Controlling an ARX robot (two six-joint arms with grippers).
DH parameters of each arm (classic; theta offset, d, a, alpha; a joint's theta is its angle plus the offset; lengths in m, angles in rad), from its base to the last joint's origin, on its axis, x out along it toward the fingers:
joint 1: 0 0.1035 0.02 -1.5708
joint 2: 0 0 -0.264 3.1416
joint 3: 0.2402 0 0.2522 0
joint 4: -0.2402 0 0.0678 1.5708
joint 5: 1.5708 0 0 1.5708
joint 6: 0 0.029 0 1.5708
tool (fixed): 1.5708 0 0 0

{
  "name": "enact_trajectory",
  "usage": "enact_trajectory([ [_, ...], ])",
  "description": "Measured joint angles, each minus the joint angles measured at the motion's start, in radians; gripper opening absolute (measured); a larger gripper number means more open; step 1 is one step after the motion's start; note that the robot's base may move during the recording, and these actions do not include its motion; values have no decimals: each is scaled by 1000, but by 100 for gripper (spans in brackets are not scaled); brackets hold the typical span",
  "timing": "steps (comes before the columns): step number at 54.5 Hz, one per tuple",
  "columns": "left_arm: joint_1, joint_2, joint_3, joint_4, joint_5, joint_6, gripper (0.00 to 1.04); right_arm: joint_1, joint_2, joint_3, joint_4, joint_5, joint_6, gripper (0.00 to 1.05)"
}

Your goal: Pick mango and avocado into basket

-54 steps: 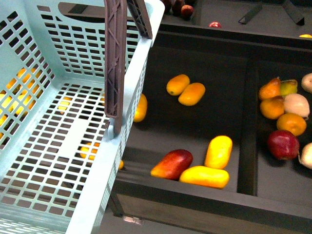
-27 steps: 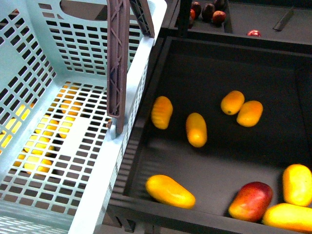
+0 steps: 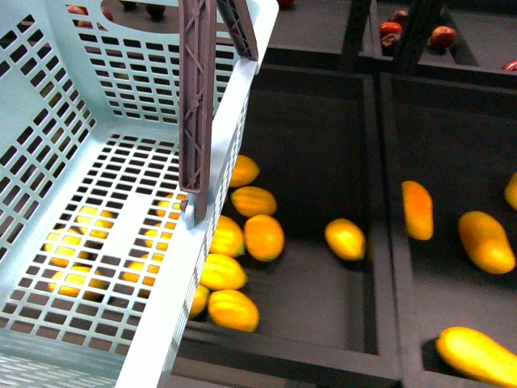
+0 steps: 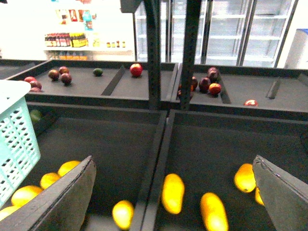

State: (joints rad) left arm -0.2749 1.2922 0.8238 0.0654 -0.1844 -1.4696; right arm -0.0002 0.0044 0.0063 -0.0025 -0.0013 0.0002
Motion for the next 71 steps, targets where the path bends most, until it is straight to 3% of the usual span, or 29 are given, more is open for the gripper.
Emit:
enact_trajectory([
  [18,18,-3,-1,-1,-47,24,34,-1,0,0,0,-5,0,97],
  [23,17,59,105,-165,78,163,34,-1,0,0,0,-2,0,97],
  [33,-11,313,343,-195,163,323,34,-1,0,0,0,-2,0,97],
  [47,-146,614,706,-303,268,425,34,-1,0,0,0,0,0,97],
  [61,-274,655,783,-320,342,468,34,-1,0,0,0,0,0,97],
  [71,-291,655,785,-304,349,475,34,-1,0,0,0,0,0,97],
])
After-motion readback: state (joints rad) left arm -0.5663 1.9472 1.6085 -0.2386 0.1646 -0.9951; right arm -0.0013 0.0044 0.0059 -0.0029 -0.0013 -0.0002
